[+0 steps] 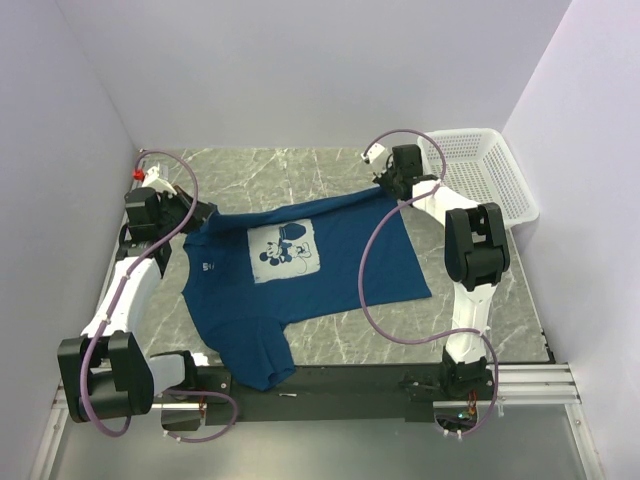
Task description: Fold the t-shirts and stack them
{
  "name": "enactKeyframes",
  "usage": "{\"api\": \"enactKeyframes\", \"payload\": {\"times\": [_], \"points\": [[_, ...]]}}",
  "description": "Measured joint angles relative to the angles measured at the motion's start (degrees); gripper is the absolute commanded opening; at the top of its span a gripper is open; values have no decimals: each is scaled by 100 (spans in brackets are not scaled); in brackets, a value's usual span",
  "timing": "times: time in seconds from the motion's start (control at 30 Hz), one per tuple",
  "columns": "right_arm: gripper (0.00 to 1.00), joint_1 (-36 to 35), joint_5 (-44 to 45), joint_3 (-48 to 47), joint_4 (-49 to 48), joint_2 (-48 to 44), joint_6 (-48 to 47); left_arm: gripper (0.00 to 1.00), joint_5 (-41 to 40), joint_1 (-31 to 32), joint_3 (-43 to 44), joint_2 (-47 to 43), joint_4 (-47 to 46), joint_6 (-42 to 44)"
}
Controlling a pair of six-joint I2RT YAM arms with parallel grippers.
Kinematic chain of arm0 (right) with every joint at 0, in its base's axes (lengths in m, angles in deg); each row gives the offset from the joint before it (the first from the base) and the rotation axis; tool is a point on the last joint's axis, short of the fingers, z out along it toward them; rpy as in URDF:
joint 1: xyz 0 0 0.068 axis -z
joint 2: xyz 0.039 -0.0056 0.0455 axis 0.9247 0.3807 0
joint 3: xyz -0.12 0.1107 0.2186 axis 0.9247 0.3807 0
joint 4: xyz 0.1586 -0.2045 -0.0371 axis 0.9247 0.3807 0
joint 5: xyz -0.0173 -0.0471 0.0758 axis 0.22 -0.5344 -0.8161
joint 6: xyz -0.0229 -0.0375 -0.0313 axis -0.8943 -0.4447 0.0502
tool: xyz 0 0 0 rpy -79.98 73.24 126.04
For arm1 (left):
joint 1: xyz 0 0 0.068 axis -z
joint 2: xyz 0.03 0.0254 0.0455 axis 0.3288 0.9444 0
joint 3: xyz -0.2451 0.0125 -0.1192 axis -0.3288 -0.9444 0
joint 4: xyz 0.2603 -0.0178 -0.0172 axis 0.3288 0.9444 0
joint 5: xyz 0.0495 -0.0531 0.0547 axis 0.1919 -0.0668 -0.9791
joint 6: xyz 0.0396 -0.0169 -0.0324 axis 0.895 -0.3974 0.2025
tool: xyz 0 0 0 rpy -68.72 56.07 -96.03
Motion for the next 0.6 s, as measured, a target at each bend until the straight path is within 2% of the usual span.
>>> {"api": "enactKeyframes", "payload": {"times": [0.53, 0.6], "points": [[0, 4, 22, 651, -48, -321, -37, 0, -96, 0, 0, -144, 341, -46], [6, 4, 24, 678, -57, -374, -46, 0, -94, 0, 0, -151, 356, -72]]}}
